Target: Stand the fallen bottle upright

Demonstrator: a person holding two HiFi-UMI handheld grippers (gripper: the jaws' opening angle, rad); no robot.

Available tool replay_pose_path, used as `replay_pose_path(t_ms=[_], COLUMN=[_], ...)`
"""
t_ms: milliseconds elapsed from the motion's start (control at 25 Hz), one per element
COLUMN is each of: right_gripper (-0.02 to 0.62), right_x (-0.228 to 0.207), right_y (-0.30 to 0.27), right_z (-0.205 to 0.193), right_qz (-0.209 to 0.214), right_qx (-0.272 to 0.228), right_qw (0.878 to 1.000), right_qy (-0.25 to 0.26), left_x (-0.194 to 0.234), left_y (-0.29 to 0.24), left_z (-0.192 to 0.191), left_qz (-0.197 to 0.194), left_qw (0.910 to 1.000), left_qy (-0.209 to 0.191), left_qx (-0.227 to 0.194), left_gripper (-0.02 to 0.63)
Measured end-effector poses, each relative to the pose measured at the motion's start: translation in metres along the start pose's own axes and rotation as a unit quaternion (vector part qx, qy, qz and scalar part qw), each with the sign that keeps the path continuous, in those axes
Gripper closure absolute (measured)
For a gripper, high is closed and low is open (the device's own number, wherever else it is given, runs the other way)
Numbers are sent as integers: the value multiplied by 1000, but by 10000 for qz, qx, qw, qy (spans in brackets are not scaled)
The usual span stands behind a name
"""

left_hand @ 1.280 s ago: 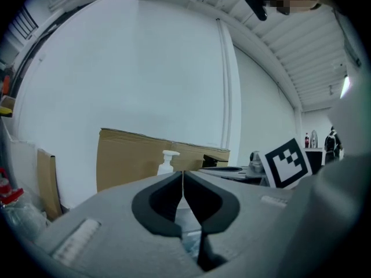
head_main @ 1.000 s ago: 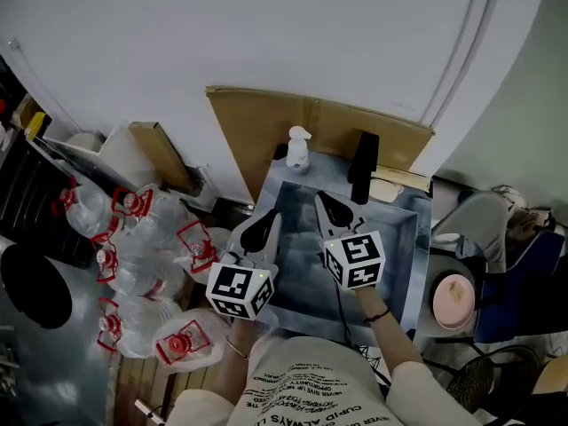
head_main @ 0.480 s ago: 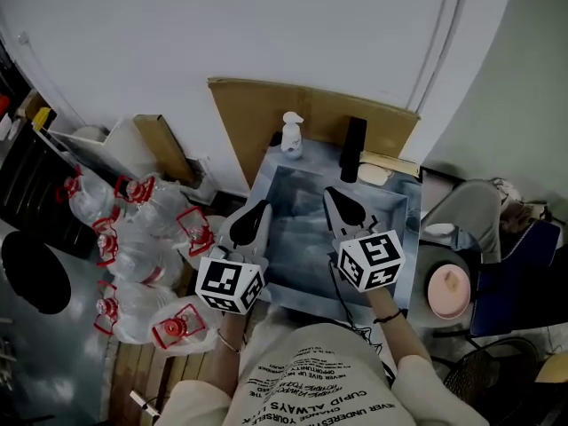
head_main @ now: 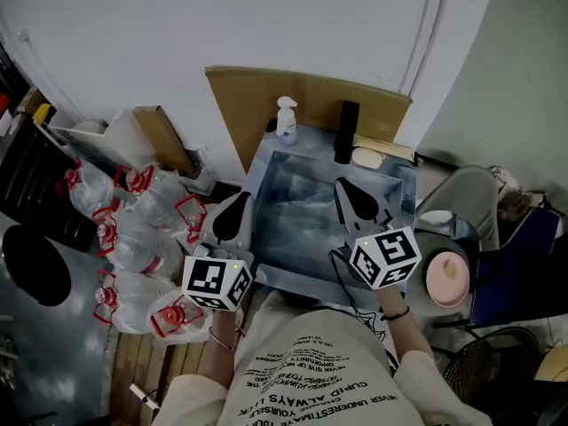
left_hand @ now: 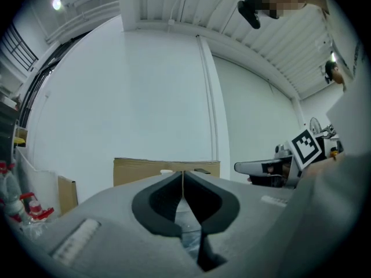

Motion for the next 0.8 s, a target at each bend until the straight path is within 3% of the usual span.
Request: replay_pose_path(t_ms=[800], right_gripper=[592], right_x=[-21], right_y=[31], right_z=[-14], right_qz=[-464], right_qx=[-48], right_qw=[9989], right_qy=[-98], left_x=[-9], left_y=[16], left_z=[-15], left_qz=[235], left_qw=[9997], left_qy=[4], left_qx=[56], left_gripper=[578])
Point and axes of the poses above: the fingertips, and each gripper's own axes: y backward along the fingers, x to its left, z out of its top, the point moved 2 cm from there along y, backward along the fingers, and after that the axes turned 8 degrees about y, right-handed, at the moved point
